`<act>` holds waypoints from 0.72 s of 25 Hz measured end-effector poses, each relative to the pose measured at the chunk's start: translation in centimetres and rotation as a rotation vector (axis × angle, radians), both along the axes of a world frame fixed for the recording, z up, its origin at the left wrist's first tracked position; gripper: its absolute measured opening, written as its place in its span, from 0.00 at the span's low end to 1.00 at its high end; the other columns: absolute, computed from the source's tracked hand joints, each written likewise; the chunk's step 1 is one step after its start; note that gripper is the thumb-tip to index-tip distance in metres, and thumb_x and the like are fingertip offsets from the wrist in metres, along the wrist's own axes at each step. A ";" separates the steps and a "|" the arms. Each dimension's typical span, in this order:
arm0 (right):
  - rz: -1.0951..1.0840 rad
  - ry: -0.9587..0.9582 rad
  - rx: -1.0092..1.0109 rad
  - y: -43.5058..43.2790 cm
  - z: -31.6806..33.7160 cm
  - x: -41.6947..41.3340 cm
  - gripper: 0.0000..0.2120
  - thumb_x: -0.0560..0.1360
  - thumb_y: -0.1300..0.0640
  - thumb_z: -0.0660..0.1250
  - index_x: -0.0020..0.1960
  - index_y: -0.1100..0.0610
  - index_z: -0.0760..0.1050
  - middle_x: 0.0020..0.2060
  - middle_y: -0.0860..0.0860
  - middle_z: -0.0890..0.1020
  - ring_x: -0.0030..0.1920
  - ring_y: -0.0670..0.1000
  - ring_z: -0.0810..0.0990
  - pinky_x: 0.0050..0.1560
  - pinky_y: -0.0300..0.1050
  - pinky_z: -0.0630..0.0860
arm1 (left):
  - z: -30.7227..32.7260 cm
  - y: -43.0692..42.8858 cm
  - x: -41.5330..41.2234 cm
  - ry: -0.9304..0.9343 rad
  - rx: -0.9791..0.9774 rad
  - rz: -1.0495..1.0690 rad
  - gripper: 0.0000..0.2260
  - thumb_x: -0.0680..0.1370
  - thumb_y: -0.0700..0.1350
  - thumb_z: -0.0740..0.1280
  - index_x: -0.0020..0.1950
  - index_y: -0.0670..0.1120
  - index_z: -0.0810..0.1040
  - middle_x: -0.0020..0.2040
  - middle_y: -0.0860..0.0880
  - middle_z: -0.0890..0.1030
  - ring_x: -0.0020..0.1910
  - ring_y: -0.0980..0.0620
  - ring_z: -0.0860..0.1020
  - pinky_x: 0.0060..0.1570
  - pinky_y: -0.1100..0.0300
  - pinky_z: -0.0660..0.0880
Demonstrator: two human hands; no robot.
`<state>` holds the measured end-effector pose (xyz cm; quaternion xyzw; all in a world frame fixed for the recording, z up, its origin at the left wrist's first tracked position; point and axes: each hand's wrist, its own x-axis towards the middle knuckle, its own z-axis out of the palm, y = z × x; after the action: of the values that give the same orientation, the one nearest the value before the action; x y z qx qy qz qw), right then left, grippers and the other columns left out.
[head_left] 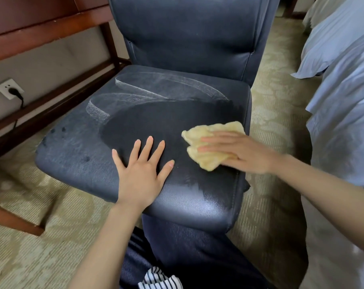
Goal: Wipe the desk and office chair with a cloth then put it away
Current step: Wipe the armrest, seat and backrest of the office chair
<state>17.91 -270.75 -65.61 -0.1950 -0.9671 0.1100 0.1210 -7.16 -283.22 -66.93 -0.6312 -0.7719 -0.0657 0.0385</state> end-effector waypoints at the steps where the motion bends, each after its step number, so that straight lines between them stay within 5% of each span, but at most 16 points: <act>1: -0.076 0.034 -0.060 1.2 0.2 -0.4 0.21 0.80 0.49 0.60 0.71 0.49 0.66 0.71 0.45 0.67 0.73 0.46 0.60 0.75 0.42 0.52 | -0.1 0.0 0.0 -0.011 0.006 0.002 0.31 0.74 0.66 0.39 0.76 0.61 0.52 0.78 0.56 0.52 0.77 0.51 0.48 0.69 0.37 0.37; 4: -0.352 0.104 -0.195 3.9 0.7 -2.1 0.20 0.80 0.53 0.60 0.72 0.52 0.68 0.71 0.47 0.69 0.73 0.49 0.62 0.74 0.45 0.53 | -0.3 0.0 0.1 -0.013 0.031 0.010 0.29 0.75 0.66 0.41 0.76 0.62 0.53 0.78 0.56 0.53 0.77 0.52 0.49 0.68 0.36 0.38; 8: -0.571 0.115 -0.097 2.2 0.0 -4.4 0.19 0.81 0.53 0.58 0.71 0.48 0.68 0.72 0.45 0.67 0.74 0.50 0.60 0.74 0.49 0.52 | -0.4 0.1 -0.1 -0.042 0.062 0.026 0.27 0.75 0.66 0.44 0.74 0.64 0.57 0.77 0.57 0.56 0.76 0.54 0.51 0.68 0.34 0.40; 13: -0.155 0.028 -0.047 -4.9 -0.6 -2.3 0.21 0.79 0.47 0.55 0.71 0.41 0.63 0.73 0.39 0.61 0.76 0.48 0.53 0.74 0.53 0.50 | -0.4 0.2 -0.8 -0.081 0.075 0.000 0.24 0.78 0.62 0.44 0.73 0.64 0.59 0.76 0.58 0.59 0.76 0.53 0.53 0.68 0.34 0.39; 18: 0.435 -0.122 0.348 -8.6 -2.0 1.4 0.20 0.77 0.49 0.59 0.68 0.45 0.72 0.71 0.47 0.69 0.75 0.58 0.58 0.71 0.61 0.60 | -0.1 0.3 -1.8 -0.096 0.052 -0.031 0.21 0.80 0.57 0.44 0.74 0.65 0.57 0.76 0.60 0.57 0.76 0.54 0.53 0.68 0.35 0.38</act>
<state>19.33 -279.30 -67.65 0.0344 -0.9960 -0.0463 0.0678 -8.98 -282.95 -67.04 -0.6381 -0.7609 -0.1164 0.0167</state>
